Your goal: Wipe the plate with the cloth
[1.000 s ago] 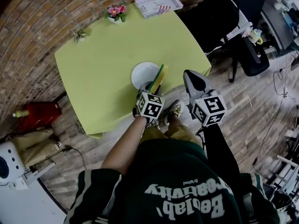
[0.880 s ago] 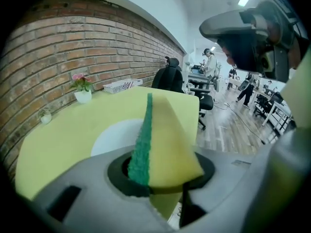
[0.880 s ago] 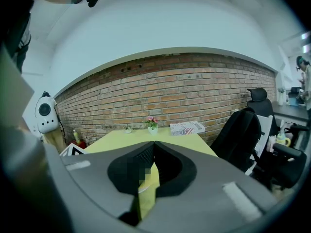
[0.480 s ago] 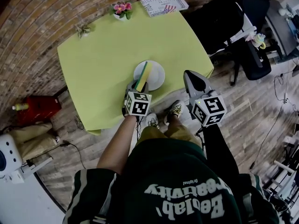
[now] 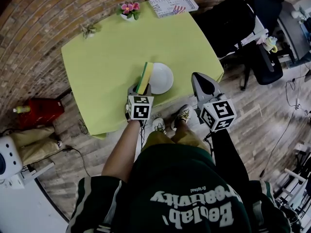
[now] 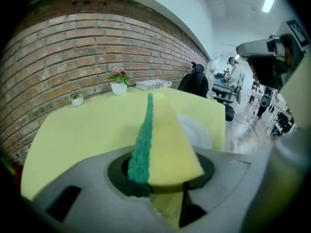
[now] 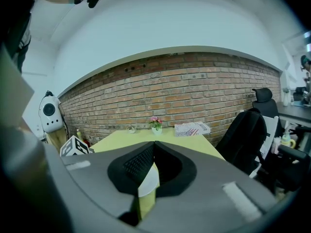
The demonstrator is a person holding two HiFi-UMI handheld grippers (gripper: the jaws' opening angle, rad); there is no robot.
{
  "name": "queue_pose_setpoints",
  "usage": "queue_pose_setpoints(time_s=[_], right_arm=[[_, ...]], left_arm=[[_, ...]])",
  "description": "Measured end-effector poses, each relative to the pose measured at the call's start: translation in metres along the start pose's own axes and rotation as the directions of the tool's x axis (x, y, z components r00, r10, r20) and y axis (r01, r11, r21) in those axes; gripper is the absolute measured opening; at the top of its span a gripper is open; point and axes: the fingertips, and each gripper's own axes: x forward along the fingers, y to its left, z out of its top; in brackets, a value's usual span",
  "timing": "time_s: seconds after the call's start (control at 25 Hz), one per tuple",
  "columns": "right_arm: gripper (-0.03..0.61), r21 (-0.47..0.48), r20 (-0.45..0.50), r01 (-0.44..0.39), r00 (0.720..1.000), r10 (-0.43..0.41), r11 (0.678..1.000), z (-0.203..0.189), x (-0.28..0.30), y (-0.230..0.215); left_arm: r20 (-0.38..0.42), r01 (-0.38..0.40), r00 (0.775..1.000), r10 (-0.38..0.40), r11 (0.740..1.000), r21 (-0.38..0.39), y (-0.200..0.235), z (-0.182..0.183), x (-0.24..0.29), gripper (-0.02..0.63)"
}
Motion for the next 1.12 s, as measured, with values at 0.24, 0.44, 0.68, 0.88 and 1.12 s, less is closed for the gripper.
queue_pose_setpoints(time_s=[0.24, 0.44, 0.68, 0.88, 1.12], right_arm=[[0.014, -0.001, -0.002, 0.013, 1.0, -0.013, 1.0, 0.0, -0.001, -0.002], [0.014, -0.001, -0.005, 0.028, 1.0, -0.028, 1.0, -0.002, -0.004, -0.005], [0.014, -0.006, -0.011, 0.034, 0.999, -0.034, 0.999, -0.003, -0.006, -0.007], [0.014, -0.013, -0.017, 0.02, 1.0, -0.021, 1.0, -0.004, -0.004, -0.005], [0.014, -0.026, -0.025, -0.012, 1.0, 0.011, 1.0, -0.004, 0.007, 0.006]], left_arm=[[0.03, 0.158, 0.986, -0.162, 0.982, 0.101, -0.077, 0.023, 0.007, 0.129], [-0.029, 0.213, 0.977, -0.211, 0.969, 0.129, -0.108, 0.012, 0.022, 0.13], [-0.033, 0.184, 0.983, -0.181, 0.969, 0.167, -0.104, 0.008, 0.026, 0.13], [-0.018, 0.097, 0.995, -0.095, 0.987, 0.127, -0.071, 0.009, 0.026, 0.13], [-0.008, -0.037, 0.999, 0.037, 0.998, 0.041, -0.013, 0.001, 0.019, 0.13]])
